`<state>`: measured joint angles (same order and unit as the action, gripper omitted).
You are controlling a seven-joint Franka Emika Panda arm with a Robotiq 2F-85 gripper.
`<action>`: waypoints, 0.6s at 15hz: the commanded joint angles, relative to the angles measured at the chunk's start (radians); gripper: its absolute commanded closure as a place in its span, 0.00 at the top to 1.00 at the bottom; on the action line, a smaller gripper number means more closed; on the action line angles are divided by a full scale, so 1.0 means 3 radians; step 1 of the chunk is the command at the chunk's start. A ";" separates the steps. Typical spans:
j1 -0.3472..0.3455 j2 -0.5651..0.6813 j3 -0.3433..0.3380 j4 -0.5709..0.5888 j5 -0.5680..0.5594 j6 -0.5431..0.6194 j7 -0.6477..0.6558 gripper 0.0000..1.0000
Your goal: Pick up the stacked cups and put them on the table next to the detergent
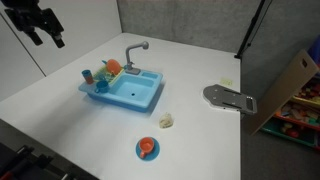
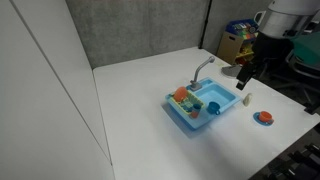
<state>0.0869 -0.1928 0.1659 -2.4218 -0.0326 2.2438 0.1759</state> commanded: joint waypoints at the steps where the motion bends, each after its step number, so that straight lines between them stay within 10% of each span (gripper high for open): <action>1: -0.0049 0.0245 -0.0025 0.0124 -0.0134 0.0057 0.0304 1.00; 9: -0.0019 0.0238 -0.0076 0.0056 -0.0121 0.0061 0.0328 1.00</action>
<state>0.0737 -0.1214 0.1507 -2.4061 -0.0683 2.2643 0.2742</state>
